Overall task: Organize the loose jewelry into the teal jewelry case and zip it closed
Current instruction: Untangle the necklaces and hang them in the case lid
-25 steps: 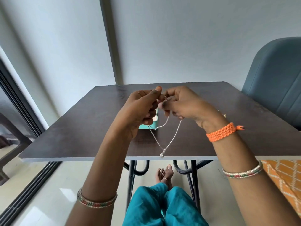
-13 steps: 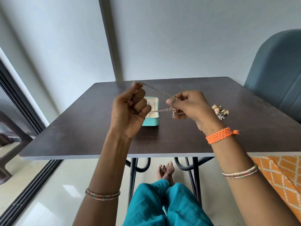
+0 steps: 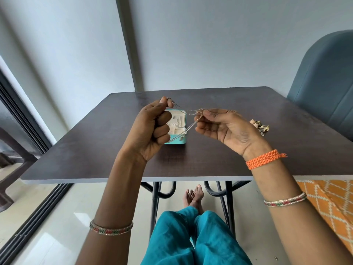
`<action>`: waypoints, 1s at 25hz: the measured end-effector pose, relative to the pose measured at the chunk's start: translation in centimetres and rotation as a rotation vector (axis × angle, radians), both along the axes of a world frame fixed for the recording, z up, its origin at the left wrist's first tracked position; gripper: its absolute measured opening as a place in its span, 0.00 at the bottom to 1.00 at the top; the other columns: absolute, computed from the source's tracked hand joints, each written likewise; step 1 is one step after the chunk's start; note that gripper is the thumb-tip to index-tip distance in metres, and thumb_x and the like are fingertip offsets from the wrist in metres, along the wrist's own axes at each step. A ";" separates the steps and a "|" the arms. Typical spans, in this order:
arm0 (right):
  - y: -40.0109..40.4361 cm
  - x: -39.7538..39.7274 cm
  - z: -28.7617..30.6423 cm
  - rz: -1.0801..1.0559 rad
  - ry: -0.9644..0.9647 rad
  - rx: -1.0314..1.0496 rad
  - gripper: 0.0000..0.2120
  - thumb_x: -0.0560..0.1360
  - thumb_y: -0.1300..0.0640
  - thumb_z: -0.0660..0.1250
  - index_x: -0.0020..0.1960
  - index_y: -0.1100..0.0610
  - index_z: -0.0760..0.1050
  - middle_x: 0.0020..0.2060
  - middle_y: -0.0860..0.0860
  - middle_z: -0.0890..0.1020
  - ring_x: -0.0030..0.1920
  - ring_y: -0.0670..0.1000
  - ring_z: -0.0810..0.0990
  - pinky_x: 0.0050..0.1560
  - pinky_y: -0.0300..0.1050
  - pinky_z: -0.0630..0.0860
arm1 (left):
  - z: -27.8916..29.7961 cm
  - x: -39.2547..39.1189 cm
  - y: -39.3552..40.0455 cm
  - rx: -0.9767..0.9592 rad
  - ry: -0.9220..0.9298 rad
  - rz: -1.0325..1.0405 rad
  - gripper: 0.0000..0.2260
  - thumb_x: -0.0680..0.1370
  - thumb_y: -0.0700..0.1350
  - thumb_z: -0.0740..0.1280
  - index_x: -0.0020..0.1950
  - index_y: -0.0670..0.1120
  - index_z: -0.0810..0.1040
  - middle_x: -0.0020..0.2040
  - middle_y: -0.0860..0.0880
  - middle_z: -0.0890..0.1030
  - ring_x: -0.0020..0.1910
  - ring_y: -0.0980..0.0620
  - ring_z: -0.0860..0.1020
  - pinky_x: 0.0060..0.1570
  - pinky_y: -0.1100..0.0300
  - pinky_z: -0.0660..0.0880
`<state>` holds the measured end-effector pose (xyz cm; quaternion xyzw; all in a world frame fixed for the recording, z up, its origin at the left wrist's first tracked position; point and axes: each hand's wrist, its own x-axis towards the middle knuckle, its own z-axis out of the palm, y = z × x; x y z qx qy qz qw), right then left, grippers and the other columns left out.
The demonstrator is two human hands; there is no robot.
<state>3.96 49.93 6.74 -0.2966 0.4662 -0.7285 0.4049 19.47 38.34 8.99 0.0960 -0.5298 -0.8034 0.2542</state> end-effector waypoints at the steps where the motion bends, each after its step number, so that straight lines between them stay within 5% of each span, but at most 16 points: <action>1: -0.1 0.0 0.0 -0.004 0.019 0.005 0.09 0.72 0.63 0.67 0.49 0.67 0.79 0.40 0.58 0.84 0.38 0.50 0.83 0.46 0.46 0.82 | 0.0 0.0 0.2 -0.027 -0.012 0.002 0.14 0.83 0.46 0.51 0.40 0.48 0.69 0.28 0.53 0.49 0.22 0.57 0.45 0.20 0.70 0.45; 4: -0.7 0.5 0.3 -0.056 0.035 -0.002 0.06 0.75 0.64 0.65 0.47 0.65 0.80 0.40 0.58 0.83 0.38 0.50 0.82 0.48 0.47 0.81 | 0.1 -0.1 0.2 -0.039 -0.020 0.017 0.14 0.83 0.46 0.52 0.39 0.48 0.69 0.28 0.53 0.50 0.22 0.57 0.46 0.20 0.69 0.46; 9: -1.0 1.3 1.0 -0.034 -0.414 -0.136 0.13 0.77 0.61 0.54 0.35 0.59 0.70 0.25 0.51 0.74 0.30 0.49 0.79 0.44 0.49 0.81 | -0.9 -0.1 -0.6 0.335 0.130 -0.050 0.10 0.76 0.45 0.60 0.34 0.46 0.68 0.22 0.55 0.59 0.16 0.57 0.57 0.19 0.67 0.52; 12: -0.9 0.8 1.1 -0.130 -0.600 -0.256 0.13 0.76 0.62 0.52 0.34 0.58 0.67 0.21 0.48 0.65 0.23 0.46 0.68 0.34 0.42 0.79 | -1.6 0.3 -1.0 0.600 0.319 -0.008 0.07 0.71 0.44 0.62 0.33 0.45 0.68 0.23 0.53 0.63 0.19 0.57 0.61 0.22 0.65 0.62; 15: -0.8 0.2 0.7 -0.230 -0.627 -0.281 0.12 0.77 0.62 0.53 0.36 0.58 0.68 0.19 0.46 0.63 0.19 0.43 0.61 0.22 0.33 0.66 | -1.9 0.5 -1.0 0.675 0.432 0.078 0.06 0.70 0.45 0.63 0.35 0.44 0.72 0.26 0.53 0.69 0.22 0.56 0.66 0.26 0.66 0.67; 17: -0.9 0.4 0.3 -0.302 -0.431 -0.210 0.11 0.78 0.62 0.56 0.38 0.56 0.71 0.20 0.45 0.63 0.19 0.42 0.60 0.20 0.33 0.61 | -2.0 0.6 -0.8 0.636 0.465 0.026 0.07 0.72 0.46 0.63 0.41 0.43 0.76 0.30 0.51 0.74 0.26 0.56 0.71 0.30 0.66 0.71; 19: -1.0 1.1 0.1 -0.381 0.108 -0.061 0.10 0.78 0.62 0.60 0.40 0.56 0.75 0.23 0.46 0.67 0.21 0.42 0.61 0.21 0.34 0.61 | -2.0 0.4 -0.5 0.567 0.464 -0.086 0.14 0.73 0.48 0.62 0.51 0.40 0.76 0.39 0.48 0.77 0.33 0.55 0.76 0.37 0.66 0.75; 22: -1.0 2.6 2.0 -0.122 0.973 0.211 0.06 0.76 0.61 0.65 0.43 0.56 0.81 0.30 0.51 0.75 0.26 0.44 0.66 0.28 0.37 0.65 | -1.8 -0.1 0.0 0.443 0.393 -0.095 0.17 0.74 0.48 0.62 0.57 0.38 0.72 0.47 0.45 0.77 0.40 0.51 0.79 0.42 0.61 0.78; 25: -0.9 3.2 4.8 0.046 1.484 0.400 0.07 0.76 0.58 0.66 0.49 0.53 0.83 0.35 0.48 0.81 0.33 0.44 0.73 0.37 0.41 0.69 | -1.8 -0.3 0.4 0.290 0.330 0.005 0.12 0.75 0.43 0.61 0.57 0.40 0.70 0.44 0.45 0.77 0.40 0.50 0.79 0.42 0.60 0.79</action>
